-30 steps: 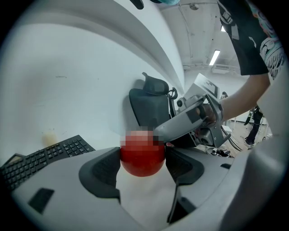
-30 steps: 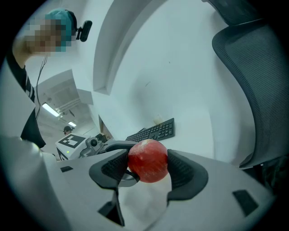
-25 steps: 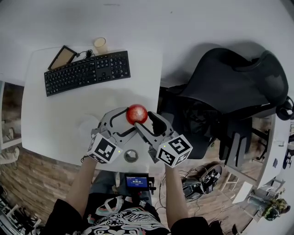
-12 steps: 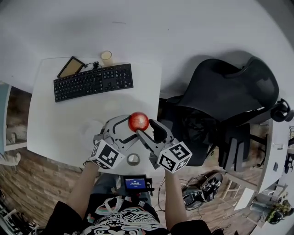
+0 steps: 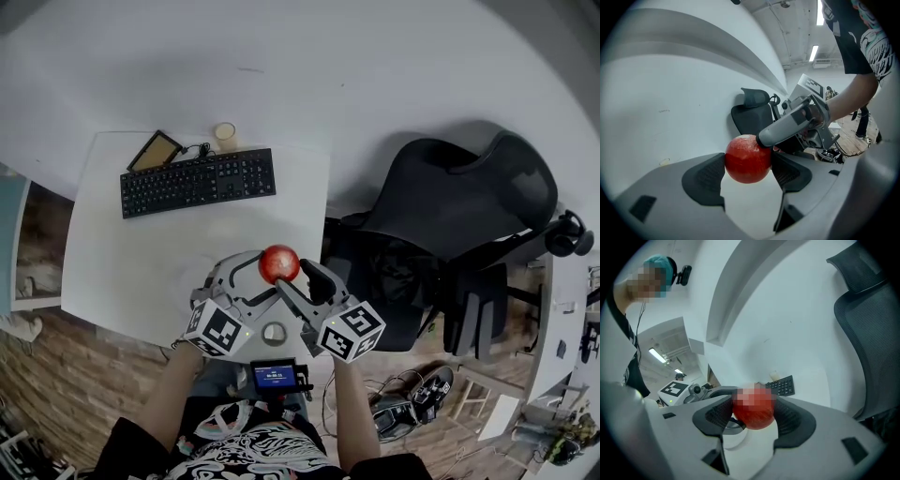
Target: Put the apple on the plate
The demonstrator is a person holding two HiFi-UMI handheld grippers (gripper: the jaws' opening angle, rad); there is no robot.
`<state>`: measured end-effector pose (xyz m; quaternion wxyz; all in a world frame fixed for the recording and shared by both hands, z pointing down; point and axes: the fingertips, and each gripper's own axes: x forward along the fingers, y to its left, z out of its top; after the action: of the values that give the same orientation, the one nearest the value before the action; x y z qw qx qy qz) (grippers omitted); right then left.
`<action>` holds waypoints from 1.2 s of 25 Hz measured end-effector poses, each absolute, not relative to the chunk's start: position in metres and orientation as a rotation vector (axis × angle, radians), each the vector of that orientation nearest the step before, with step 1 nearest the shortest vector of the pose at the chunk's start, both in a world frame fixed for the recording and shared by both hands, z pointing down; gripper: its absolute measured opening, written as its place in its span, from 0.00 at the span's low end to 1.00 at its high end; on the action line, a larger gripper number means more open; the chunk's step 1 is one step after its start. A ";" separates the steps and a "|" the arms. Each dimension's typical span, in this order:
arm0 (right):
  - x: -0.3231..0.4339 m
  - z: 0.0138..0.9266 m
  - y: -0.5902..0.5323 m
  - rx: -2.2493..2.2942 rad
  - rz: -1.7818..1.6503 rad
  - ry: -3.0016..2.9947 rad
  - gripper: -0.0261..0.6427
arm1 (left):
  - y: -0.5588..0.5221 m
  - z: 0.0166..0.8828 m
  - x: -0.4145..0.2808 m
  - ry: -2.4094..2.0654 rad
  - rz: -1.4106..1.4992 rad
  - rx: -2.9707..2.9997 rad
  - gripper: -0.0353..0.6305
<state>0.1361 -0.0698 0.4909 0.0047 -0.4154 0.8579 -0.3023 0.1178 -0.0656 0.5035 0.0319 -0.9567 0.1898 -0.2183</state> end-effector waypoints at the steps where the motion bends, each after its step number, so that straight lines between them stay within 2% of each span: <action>1: 0.134 0.489 -0.070 -1.299 -0.940 2.691 0.44 | -0.066 0.502 0.116 0.590 -0.674 -2.942 0.52; 12: 0.104 0.468 -0.067 -1.288 -0.882 2.737 0.44 | -0.064 0.483 0.086 0.637 -0.655 -2.900 0.52; 30: 0.006 0.448 -0.064 -1.281 -0.873 2.768 0.44 | -0.059 0.462 -0.012 0.699 -0.627 -2.911 0.52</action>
<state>0.0060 -0.0638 0.4479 -0.0153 -0.4037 0.8723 -0.2753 -0.0123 -0.0590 0.4622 0.0413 -0.9509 0.2282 -0.2049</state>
